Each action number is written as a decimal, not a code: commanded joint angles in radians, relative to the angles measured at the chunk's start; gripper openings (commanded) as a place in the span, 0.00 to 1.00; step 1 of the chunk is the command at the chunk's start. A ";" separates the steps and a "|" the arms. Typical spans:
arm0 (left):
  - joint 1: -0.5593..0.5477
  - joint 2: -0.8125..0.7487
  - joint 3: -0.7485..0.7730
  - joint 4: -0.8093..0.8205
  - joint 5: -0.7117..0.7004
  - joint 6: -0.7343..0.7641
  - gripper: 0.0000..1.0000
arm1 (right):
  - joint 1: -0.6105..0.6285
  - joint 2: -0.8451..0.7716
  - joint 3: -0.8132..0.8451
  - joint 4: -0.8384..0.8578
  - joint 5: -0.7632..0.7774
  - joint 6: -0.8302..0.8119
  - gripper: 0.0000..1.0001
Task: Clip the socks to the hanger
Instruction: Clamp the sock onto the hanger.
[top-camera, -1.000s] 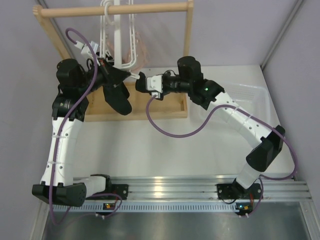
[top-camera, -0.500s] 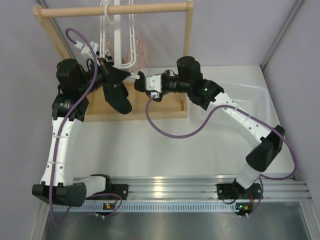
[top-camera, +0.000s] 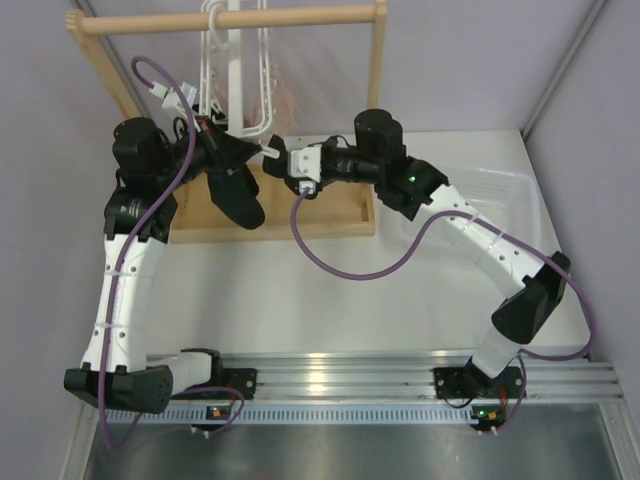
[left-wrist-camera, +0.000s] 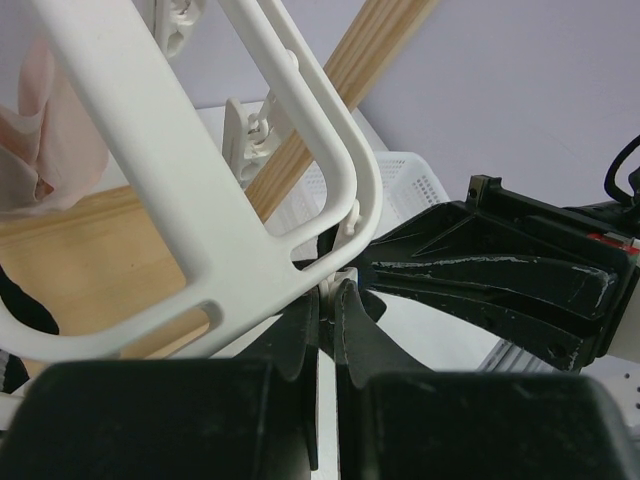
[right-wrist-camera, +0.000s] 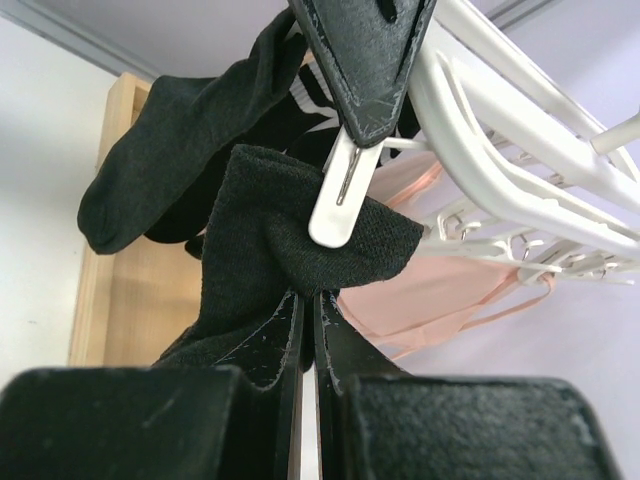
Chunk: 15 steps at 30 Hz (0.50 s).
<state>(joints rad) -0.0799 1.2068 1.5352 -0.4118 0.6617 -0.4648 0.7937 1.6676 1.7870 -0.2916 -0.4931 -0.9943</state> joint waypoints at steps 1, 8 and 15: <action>0.002 -0.009 0.020 0.016 0.019 0.009 0.00 | 0.021 -0.016 0.051 0.062 -0.005 0.011 0.00; 0.002 -0.010 0.020 0.019 0.022 0.002 0.00 | 0.032 -0.014 0.063 0.072 -0.002 0.013 0.00; 0.002 -0.019 0.017 0.025 0.003 -0.009 0.32 | 0.033 -0.009 0.055 0.074 0.016 0.002 0.00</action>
<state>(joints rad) -0.0799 1.2068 1.5352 -0.4114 0.6617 -0.4683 0.8062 1.6676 1.7901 -0.2756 -0.4831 -0.9924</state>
